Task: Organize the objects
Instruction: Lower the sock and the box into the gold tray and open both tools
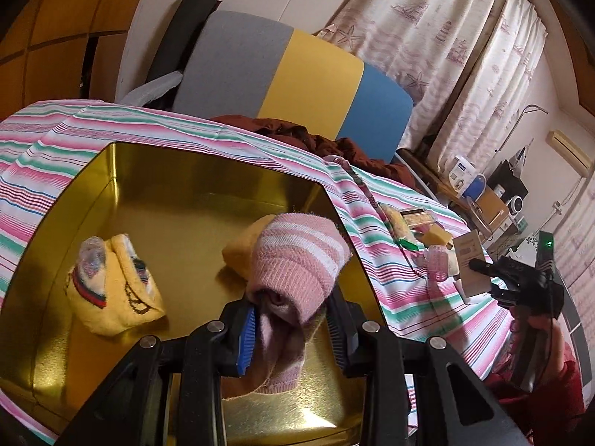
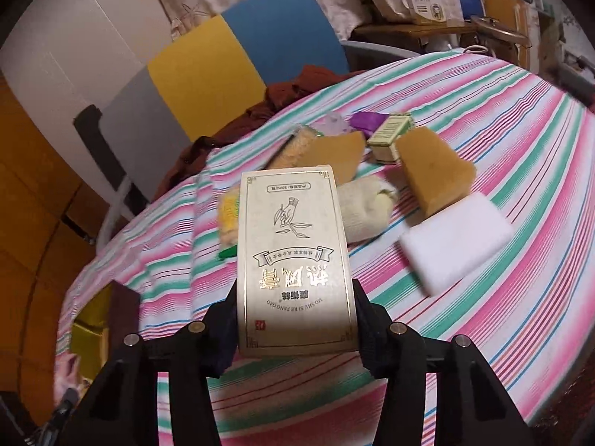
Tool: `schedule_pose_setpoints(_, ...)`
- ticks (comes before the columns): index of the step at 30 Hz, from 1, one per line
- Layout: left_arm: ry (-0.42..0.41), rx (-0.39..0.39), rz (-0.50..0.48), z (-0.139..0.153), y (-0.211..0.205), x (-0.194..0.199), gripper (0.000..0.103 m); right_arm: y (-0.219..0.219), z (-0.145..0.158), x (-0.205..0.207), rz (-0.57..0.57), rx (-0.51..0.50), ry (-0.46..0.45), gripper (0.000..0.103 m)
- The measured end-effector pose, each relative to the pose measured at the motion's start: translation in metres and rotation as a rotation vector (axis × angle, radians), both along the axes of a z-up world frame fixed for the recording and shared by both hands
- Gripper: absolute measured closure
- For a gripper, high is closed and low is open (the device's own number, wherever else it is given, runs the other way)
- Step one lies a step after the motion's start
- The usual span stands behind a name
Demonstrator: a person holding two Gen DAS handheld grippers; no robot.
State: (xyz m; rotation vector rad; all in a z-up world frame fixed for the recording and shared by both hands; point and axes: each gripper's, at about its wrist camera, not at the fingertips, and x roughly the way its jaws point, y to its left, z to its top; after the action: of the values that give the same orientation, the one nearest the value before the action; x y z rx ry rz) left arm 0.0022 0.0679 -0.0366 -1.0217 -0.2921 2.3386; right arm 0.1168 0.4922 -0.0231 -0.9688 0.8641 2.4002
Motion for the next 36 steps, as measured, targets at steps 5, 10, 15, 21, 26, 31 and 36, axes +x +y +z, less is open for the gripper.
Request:
schedule_pose_setpoints(5,0.002,-0.011,0.009,0.001,-0.010,0.003,0.070,-0.034,0.011,-0.006,0.087,-0.052,0.050,0.050)
schedule_pose_setpoints(10,-0.016,-0.044,0.017,-0.004,-0.014,0.002,0.070,-0.085,0.024,-0.025,0.238,-0.083,0.084,0.050)
schedule_pose_setpoints(15,-0.077,-0.033,0.038,-0.014,-0.023,-0.003,0.070,-0.147,0.034,-0.046,0.398,-0.105,0.098,0.050)
schedule_pose_setpoints(21,-0.086,-0.055,0.049,-0.015,-0.028,-0.005,0.070,-0.215,0.031,-0.068,0.548,-0.114,0.087,0.050)
schedule_pose_setpoints(26,-0.093,-0.077,0.056,-0.015,-0.032,-0.004,0.070,-0.249,0.024,-0.082,0.617,-0.100,0.064,0.050)
schedule_pose_setpoints(31,-0.097,-0.090,0.075,-0.015,-0.038,-0.005,0.070,-0.270,0.020,-0.090,0.657,-0.056,0.044,0.050)
schedule_pose_setpoints(36,-0.102,-0.109,0.101,-0.017,-0.044,-0.007,0.070,-0.277,0.011,-0.099,0.672,-0.047,0.008,0.050)
